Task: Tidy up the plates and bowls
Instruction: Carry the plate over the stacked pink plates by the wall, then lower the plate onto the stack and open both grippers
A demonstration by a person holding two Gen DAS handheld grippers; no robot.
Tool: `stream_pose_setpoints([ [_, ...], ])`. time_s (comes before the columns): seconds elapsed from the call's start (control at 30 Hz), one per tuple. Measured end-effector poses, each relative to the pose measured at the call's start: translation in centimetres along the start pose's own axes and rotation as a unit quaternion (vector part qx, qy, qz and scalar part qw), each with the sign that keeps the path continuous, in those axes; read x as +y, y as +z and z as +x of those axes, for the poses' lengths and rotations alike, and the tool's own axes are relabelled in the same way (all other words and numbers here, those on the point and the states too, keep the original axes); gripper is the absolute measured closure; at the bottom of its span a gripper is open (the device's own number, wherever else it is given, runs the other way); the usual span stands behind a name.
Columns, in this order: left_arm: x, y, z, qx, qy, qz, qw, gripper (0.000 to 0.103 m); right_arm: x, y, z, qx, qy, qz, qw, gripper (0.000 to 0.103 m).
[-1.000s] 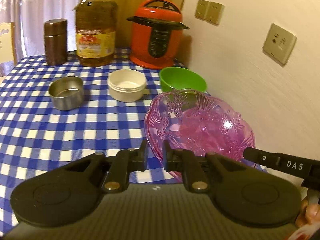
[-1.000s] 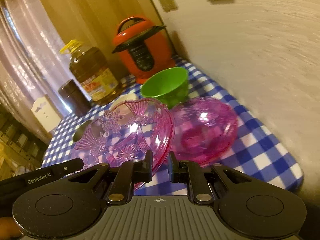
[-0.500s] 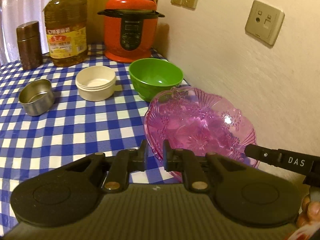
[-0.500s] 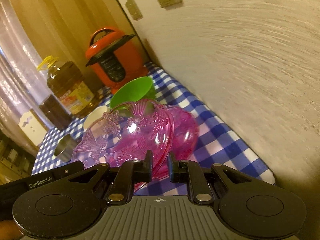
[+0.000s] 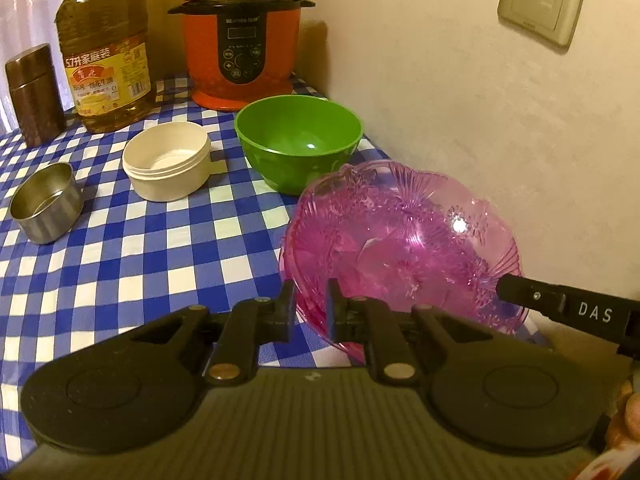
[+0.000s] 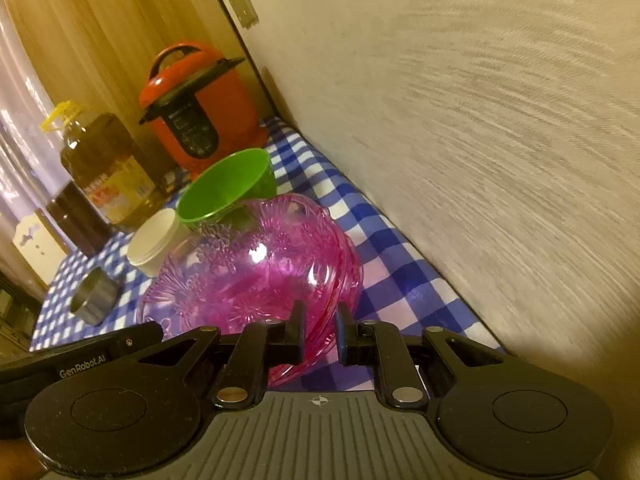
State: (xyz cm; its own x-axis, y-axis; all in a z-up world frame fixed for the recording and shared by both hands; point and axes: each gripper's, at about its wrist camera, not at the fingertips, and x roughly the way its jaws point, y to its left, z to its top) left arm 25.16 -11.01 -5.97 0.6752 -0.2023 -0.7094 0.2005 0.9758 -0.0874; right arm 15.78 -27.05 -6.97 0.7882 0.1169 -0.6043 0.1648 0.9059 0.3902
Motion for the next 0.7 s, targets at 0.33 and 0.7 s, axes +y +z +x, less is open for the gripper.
stream_pose_setpoints([
  [0.33,-0.6,0.0,2.4,0.007,0.016,0.024,0.9996,0.089,0.2,0.3,2.5,0.007,-0.022,-0.028,0.999,0.088],
  [0.7,-1.3,-0.2,3.5,0.002,0.029,0.051,0.9983,0.088,0.4,0.5,4.5,0.021,-0.042,-0.048,0.998,0.088],
])
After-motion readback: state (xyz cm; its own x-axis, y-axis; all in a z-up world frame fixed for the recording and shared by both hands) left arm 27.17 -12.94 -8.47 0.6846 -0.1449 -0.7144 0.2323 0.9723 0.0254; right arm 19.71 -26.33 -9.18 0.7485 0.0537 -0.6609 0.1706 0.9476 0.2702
